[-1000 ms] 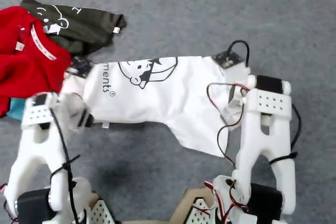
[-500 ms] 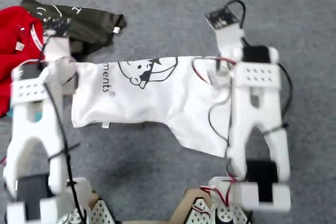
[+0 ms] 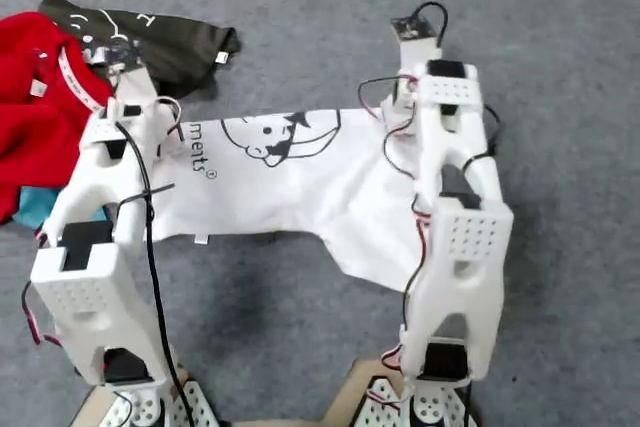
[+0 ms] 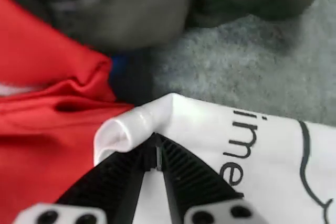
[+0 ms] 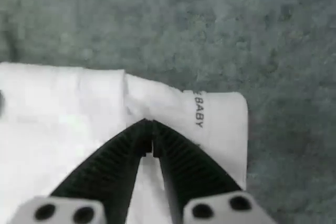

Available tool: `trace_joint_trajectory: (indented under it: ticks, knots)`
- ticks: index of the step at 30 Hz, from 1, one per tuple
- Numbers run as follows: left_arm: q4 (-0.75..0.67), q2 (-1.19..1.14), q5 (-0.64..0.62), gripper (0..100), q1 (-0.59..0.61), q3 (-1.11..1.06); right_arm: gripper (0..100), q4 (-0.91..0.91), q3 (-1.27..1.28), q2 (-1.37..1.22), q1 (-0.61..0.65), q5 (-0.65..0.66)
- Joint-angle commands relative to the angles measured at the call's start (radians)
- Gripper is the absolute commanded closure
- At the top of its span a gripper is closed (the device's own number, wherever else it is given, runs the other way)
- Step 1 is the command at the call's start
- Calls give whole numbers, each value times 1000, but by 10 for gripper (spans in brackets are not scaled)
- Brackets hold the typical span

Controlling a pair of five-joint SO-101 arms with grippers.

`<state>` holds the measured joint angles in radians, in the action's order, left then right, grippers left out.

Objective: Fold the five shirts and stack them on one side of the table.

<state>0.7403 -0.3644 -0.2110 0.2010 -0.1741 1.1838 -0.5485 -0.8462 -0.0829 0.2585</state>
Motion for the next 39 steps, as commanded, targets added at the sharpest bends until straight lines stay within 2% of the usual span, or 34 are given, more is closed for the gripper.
trace_joint_trajectory:
  ticks: [1, 8, 12, 15, 20, 24, 26, 29, 32, 39]
  knots:
    - [26, -2, -49, 972, 41, 62, 985, 81, -242, -97, -86, -8]
    - [32, 12, -38, 972, 33, 85, 985, 393, -694, -237, -71, -6]
    - [157, 97, 66, 972, -10, 147, 985, 566, -949, -255, -40, -6]
    - [209, 186, 112, 972, -42, 159, 985, 585, -1044, -240, -15, -5]
    - [195, 245, 104, 971, -7, 96, 985, 580, -970, -110, 89, -2]
    - [69, 152, 101, 970, 27, 25, 985, 505, -805, -143, 132, -6]
    - [52, 78, 48, 970, 45, 41, 985, 443, -736, -186, 124, -2]
    - [91, -37, -23, 970, 61, 108, 985, 362, -688, -262, 61, 0]
    - [189, -103, -43, 971, 65, 213, 985, 324, -690, -311, -8, 0]
    - [236, -152, -35, 972, 67, 298, 985, 381, -774, -312, -15, 0]
